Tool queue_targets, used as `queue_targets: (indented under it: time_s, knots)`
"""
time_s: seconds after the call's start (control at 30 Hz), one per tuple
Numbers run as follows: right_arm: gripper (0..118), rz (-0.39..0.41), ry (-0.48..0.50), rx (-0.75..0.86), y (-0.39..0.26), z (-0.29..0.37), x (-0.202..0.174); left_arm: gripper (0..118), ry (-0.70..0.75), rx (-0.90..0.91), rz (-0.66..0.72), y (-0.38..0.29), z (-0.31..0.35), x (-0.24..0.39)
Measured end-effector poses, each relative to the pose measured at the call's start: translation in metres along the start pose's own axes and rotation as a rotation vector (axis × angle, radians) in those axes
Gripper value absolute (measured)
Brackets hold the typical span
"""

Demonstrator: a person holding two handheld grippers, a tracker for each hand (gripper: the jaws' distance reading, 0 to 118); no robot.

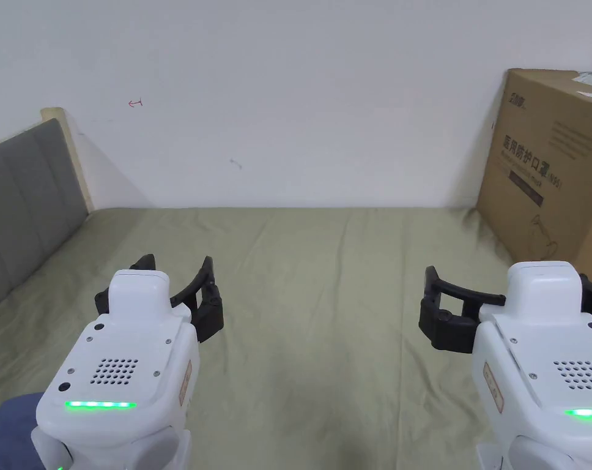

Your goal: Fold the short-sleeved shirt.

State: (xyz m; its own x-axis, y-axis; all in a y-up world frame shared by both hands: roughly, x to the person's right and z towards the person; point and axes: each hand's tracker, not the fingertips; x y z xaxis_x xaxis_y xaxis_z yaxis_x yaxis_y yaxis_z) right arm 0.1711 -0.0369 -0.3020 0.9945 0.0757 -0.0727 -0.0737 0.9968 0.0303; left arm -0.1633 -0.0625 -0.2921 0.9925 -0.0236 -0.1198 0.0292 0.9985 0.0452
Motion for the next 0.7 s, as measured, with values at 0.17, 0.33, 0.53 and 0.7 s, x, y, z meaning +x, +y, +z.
queue_targets:
  time_s: [0.17, 0.33, 0.53, 0.7]
  knots:
    - [118, -0.004, 0.003, -0.001, -0.0010, 0.0001, -0.0010, 62, -0.001, 0.000, -0.004, -0.0012, -0.0003, -0.0007]
    - [118, -0.010, 0.012, 0.002, -0.0013, -0.0001, -0.0019, 62, 0.001, 0.002, -0.006, -0.0020, -0.0004, -0.0014]
    - [118, 0.003, 0.001, 0.003, -0.0006, -0.0005, -0.0044, 62, 0.000, 0.010, -0.005, -0.0007, 0.0003, -0.0021]
    - [118, -0.006, -0.020, -0.031, 0.0031, -0.0026, -0.0063, 62, 0.001, 0.014, -0.002, -0.0002, 0.0008, -0.0024]
